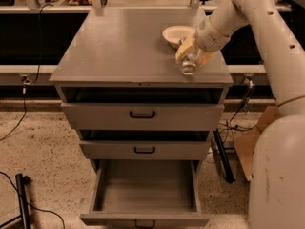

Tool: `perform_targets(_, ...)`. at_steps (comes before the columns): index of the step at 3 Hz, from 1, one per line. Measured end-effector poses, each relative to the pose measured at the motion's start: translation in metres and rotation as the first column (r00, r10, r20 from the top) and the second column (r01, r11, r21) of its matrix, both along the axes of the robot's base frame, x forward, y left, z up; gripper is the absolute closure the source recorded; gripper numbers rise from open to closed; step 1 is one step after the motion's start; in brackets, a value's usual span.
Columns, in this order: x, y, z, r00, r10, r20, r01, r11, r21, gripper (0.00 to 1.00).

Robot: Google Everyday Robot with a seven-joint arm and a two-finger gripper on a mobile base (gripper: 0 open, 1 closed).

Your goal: Pick redbull can from bottom drawer and place on counter

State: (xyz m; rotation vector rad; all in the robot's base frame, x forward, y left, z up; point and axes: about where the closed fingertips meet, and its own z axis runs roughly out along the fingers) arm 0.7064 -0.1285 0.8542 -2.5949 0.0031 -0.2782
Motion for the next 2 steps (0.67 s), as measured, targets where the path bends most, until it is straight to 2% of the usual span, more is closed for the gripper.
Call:
perform_targets(1, -0.0005, 0.0060, 0.0034, 0.9999, 0.009, 0.009, -0.009, 0.998, -0.055, 0.51)
perform_targets(2, 0.0015, 0.0089, 0.0024, 1.0000, 0.005, 0.008, -0.004, 0.996, -0.093, 0.33)
